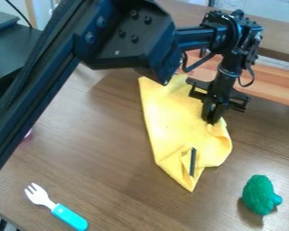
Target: Unfold the cloth from top right
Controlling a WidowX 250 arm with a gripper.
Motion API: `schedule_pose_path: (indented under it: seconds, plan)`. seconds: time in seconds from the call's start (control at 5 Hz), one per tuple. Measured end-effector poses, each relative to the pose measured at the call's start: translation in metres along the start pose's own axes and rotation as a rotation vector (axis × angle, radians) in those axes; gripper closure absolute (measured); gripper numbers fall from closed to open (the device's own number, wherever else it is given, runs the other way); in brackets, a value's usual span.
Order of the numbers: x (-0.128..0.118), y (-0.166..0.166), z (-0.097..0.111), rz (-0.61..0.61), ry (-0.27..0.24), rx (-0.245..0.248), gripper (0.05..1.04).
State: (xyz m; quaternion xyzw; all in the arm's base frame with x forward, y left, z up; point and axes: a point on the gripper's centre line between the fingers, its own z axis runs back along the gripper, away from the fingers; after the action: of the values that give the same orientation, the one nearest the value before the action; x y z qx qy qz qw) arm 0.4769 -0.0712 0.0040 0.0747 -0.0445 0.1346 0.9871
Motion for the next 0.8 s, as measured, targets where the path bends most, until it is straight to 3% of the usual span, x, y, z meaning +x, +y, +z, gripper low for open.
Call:
schedule_pose_path:
  seconds: [0.2, 0.4, 0.8]
  plan:
    - [-0.003, -0.002, -0.003, -0.002, 0.009, -0.011, 1.006]
    - [-0.008, 0.008, 0.003, 0.001, 0.045, -0.065, 1.029]
    - [-0.007, 0.053, 0.031, 0.043, 0.064, -0.186, 1.031]
